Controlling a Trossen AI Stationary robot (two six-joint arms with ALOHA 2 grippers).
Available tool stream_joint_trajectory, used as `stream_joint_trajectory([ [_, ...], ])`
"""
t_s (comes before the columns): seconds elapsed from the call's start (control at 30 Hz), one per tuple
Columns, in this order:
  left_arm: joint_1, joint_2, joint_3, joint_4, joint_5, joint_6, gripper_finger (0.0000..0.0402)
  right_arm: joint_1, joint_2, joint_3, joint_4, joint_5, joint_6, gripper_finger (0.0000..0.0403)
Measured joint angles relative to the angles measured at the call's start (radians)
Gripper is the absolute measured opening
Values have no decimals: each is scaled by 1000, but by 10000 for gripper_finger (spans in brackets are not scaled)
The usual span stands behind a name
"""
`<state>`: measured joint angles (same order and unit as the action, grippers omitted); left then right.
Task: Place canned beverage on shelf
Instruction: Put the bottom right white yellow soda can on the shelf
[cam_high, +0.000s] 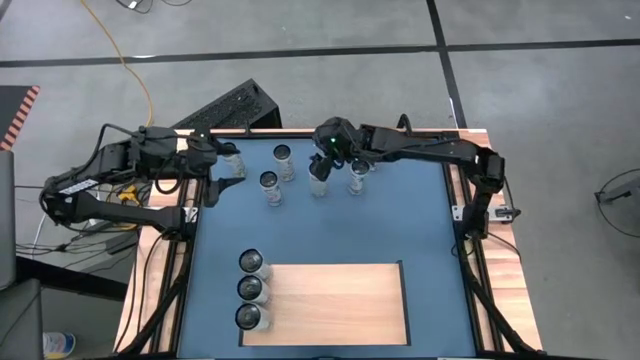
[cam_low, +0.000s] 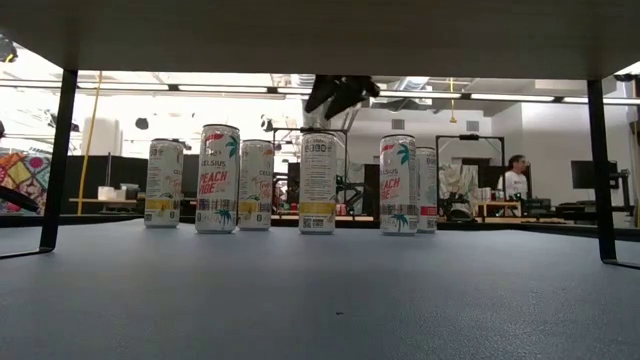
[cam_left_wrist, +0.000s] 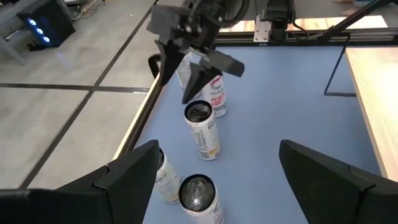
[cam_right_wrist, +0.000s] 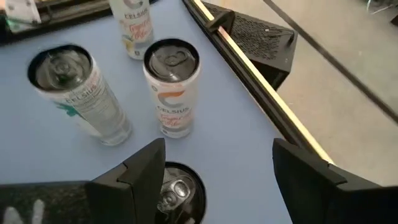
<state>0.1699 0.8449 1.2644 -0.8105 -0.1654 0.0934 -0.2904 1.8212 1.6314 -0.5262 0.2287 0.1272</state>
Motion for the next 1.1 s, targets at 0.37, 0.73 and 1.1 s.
stream_joint_trajectory([
  [0.37,0,13,0,-11,0,11,318,18,0,-47,47,9,109,276],
  [0.73,0,13,0,-16,1,8,318,37,61,-51,68,50,138,276],
  [1.1,0,13,0,-17,1,8,318,59,130,-40,57,44,178,276],
])
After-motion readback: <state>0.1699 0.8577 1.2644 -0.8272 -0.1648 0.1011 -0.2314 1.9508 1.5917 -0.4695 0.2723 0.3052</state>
